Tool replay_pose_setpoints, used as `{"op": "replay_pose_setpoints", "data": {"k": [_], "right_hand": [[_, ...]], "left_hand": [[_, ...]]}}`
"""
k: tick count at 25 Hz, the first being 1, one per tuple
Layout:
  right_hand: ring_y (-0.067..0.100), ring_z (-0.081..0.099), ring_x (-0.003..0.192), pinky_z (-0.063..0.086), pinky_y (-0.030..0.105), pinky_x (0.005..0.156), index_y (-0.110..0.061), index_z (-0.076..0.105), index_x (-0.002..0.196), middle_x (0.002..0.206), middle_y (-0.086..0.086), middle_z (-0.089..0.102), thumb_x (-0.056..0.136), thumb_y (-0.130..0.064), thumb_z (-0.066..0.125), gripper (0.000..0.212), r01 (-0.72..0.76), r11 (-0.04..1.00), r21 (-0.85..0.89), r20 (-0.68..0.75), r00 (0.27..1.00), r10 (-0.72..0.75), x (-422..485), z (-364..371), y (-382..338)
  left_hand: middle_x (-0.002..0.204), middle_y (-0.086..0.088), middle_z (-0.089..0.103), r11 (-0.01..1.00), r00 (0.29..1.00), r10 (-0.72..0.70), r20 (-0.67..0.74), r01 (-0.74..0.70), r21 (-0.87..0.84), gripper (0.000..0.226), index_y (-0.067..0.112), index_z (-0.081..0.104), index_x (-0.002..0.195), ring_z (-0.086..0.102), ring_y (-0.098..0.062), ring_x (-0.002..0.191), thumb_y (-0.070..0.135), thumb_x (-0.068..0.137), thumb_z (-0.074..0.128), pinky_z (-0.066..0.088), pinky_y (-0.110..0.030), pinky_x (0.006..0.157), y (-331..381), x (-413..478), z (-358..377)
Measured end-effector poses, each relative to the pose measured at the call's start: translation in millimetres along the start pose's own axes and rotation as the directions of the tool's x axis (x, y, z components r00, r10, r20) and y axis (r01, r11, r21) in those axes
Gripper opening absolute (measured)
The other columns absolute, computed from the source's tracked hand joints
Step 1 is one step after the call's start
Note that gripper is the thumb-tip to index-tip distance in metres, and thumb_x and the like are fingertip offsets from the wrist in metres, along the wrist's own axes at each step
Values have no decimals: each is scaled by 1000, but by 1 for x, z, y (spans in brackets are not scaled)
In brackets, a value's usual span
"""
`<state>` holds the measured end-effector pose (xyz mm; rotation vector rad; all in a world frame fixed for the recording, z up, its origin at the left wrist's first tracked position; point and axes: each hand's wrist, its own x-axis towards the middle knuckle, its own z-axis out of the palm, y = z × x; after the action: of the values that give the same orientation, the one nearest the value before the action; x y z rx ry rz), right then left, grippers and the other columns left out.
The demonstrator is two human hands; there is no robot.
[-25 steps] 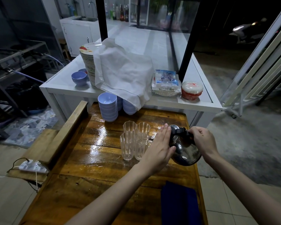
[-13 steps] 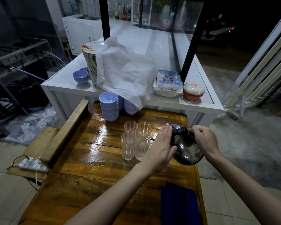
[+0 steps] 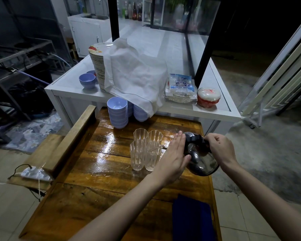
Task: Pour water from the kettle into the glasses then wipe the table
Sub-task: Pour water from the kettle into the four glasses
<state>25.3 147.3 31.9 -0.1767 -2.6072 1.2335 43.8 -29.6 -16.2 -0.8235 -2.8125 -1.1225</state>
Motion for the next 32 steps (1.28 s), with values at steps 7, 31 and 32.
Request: {"op": "replay_pose_setpoints", "data": {"k": [7,31,32], "right_hand": [[19,47,54,35,30,52,2,62,59,59,21,60,83,-31,49,43,10,1000,-3,0,1000,-10,1,-2,-1],[28,61,72,48,42,66,-8,66,70,72,15,65,93,-20,49,30,-280,867,412,-20,949,315,-27,9,24],[28,61,73,49,41,66,-9,65,70,72,14,65,93,-20,49,30,-267,866,422,-25,952,306,-27,9,19]], "left_hand": [[161,-3,-12,1000,1000,-2,5,2,-29,66,12,-5,153,-14,-10,147,36,103,30,-5,-26,120,2,0,-1],[162,-8,-2,986,994,83,74,-93,139,61,10,3,153,-7,-15,149,34,103,30,-3,-30,121,14,9,-15],[162,-8,-2,984,994,92,59,-100,148,61,10,4,153,-7,-15,149,34,103,30,-3,-30,121,14,9,-18]]}}
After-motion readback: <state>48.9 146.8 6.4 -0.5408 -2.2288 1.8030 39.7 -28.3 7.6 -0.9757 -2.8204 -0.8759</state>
